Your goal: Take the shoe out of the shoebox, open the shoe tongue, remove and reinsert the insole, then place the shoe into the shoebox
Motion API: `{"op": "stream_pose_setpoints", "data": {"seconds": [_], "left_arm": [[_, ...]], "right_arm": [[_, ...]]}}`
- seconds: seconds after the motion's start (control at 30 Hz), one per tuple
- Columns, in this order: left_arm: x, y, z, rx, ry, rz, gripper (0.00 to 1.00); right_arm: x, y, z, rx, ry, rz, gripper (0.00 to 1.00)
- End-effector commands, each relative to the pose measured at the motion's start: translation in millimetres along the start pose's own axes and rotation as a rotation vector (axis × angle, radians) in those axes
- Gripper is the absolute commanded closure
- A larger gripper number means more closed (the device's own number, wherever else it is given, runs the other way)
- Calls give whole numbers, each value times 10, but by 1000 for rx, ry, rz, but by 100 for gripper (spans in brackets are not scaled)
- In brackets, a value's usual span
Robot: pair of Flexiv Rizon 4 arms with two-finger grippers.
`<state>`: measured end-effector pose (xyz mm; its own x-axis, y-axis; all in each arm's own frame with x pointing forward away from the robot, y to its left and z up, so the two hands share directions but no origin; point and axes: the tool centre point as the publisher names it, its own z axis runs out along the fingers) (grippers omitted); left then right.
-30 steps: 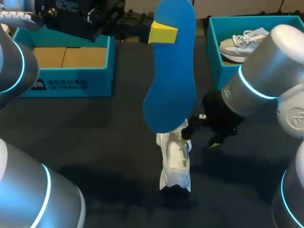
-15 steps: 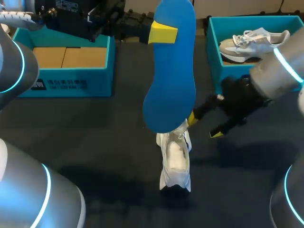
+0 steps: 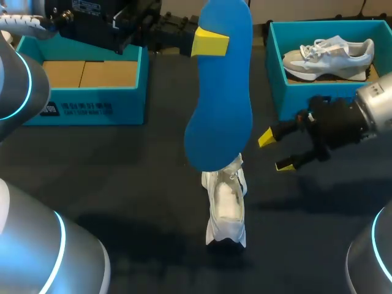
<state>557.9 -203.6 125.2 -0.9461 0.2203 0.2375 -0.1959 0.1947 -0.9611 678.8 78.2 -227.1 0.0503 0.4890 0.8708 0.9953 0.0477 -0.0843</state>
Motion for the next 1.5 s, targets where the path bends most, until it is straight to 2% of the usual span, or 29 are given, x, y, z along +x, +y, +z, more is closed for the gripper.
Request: {"op": "stream_pose_setpoints", "data": {"seconds": [0.03,0.17,0.57,0.87,1.0,1.1,1.3,1.5], "left_arm": [[-9,8,12,0,1,1,100],[-9,8,12,0,1,1,100],[-9,8,12,0,1,1,100],[-9,8,12,0,1,1,100],[-9,8,12,0,1,1,100],[-9,8,12,0,1,1,100],[-190,60,-45,76,2,-153,100],[-650,259,-185,184,-28,-421,100]], "right_arm": [[-35,34,-41,-1,50,9,0],[-37,86,-86,7,106,26,0],[-37,86,-86,7,106,26,0],[322,96,-292,-11,178,-3,0],[397,120,-306,17,238,-16,0],[418,136,-296,21,238,-10,0],[418,136,-296,21,238,-10,0],[418,136,-296,21,238,-10,0]]}}
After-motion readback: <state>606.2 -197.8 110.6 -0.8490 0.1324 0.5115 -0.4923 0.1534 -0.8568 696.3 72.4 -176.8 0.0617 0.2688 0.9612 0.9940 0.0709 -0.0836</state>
